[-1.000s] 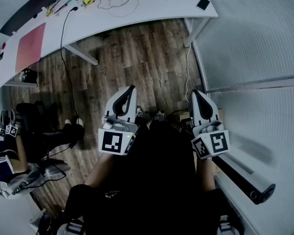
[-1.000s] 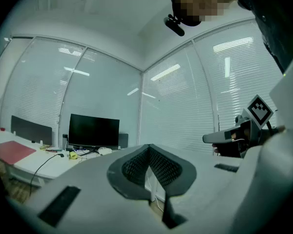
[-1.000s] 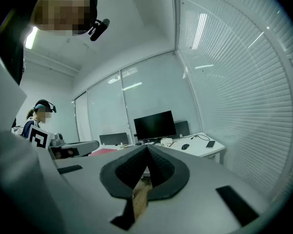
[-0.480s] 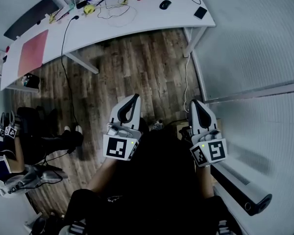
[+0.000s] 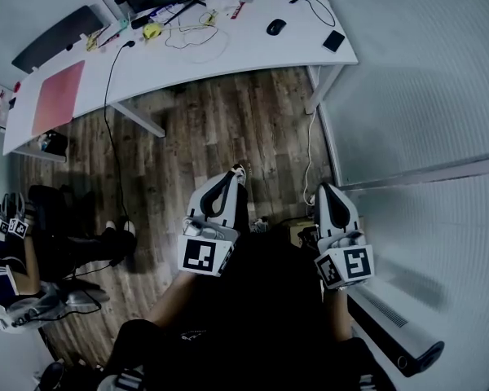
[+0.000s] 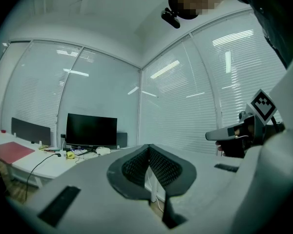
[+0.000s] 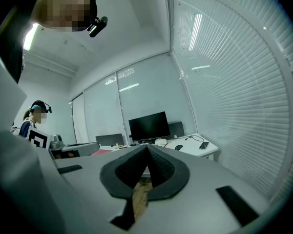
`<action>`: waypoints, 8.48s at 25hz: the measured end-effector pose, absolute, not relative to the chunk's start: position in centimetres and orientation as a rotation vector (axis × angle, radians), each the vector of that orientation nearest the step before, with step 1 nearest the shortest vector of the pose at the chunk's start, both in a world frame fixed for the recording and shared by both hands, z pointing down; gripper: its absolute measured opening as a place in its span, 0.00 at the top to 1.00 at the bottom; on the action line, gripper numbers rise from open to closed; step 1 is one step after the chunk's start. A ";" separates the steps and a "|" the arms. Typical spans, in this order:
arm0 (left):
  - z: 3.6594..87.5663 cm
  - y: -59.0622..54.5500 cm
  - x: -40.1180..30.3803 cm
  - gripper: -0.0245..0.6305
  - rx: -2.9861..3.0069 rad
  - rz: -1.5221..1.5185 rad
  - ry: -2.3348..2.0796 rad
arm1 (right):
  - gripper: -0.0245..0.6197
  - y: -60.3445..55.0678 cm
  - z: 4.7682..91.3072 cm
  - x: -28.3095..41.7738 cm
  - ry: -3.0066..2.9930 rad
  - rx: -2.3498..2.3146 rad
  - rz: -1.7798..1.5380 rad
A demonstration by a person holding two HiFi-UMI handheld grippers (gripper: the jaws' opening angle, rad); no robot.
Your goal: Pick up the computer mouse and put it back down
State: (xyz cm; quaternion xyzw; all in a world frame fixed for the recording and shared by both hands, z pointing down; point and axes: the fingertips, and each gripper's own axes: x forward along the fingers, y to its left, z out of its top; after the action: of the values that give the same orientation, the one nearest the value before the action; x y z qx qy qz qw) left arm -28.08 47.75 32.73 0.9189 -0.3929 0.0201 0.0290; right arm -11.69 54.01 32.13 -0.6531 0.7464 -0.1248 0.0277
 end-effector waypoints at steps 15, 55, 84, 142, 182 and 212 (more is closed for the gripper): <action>32.0 38.5 -23.6 0.95 2.857 0.009 -1.091 | 0.96 46.9 32.5 -8.3 2.234 -2.147 -0.459; 32.9 9.3 -17.0 0.95 2.944 0.033 -0.876 | 0.96 19.1 33.1 -3.5 2.078 -2.278 -0.488; 35.6 -2.4 -10.4 0.95 2.855 0.182 -1.086 | 0.96 4.1 35.7 5.1 2.251 -2.117 -0.625; 56.7 -18.5 6.7 0.74 2.481 0.897 -0.954 | 0.96 -14.5 44.1 19.1 2.527 -1.928 -0.972; 72.1 -22.5 10.1 0.53 2.176 1.458 -0.629 | 0.96 -15.6 49.1 22.8 2.224 -2.198 -1.177; 69.0 -22.4 9.0 0.53 2.145 1.297 -0.799 | 0.96 -13.9 47.3 21.5 2.274 -2.165 -1.072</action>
State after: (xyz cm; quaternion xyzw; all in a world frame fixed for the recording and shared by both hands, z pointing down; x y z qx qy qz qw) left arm 9.04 -22.38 68.98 0.7889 -0.2937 0.4771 0.2524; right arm 21.54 -13.89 47.30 -0.6499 0.6828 -0.3220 -0.0881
